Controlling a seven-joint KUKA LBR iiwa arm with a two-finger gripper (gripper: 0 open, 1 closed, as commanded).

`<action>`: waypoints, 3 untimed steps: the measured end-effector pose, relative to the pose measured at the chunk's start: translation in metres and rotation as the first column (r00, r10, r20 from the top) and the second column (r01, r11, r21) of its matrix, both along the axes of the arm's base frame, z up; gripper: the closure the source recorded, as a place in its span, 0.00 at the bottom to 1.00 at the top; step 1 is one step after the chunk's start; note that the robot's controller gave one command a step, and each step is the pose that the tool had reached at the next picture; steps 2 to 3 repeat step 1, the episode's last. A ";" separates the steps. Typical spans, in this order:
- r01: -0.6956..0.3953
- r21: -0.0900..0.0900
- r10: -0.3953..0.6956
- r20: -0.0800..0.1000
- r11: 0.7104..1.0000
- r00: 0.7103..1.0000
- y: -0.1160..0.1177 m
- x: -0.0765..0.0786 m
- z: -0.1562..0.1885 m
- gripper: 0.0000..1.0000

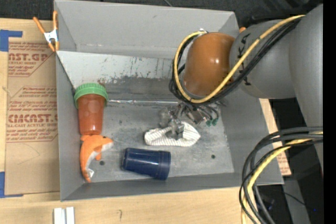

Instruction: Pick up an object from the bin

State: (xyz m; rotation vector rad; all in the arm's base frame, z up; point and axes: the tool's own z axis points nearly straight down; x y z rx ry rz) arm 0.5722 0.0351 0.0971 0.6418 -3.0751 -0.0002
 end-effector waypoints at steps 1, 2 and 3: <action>0.087 0.001 -0.087 0.005 0.996 0.996 -0.011 0.008 0.159 1.00; 0.087 0.001 -0.087 0.005 0.996 0.996 -0.011 0.008 0.159 1.00; 0.087 0.001 -0.087 0.005 0.996 0.996 -0.011 0.008 0.159 1.00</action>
Offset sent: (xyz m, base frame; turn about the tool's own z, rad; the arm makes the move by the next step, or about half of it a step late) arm 0.0000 0.0000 0.0000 0.0000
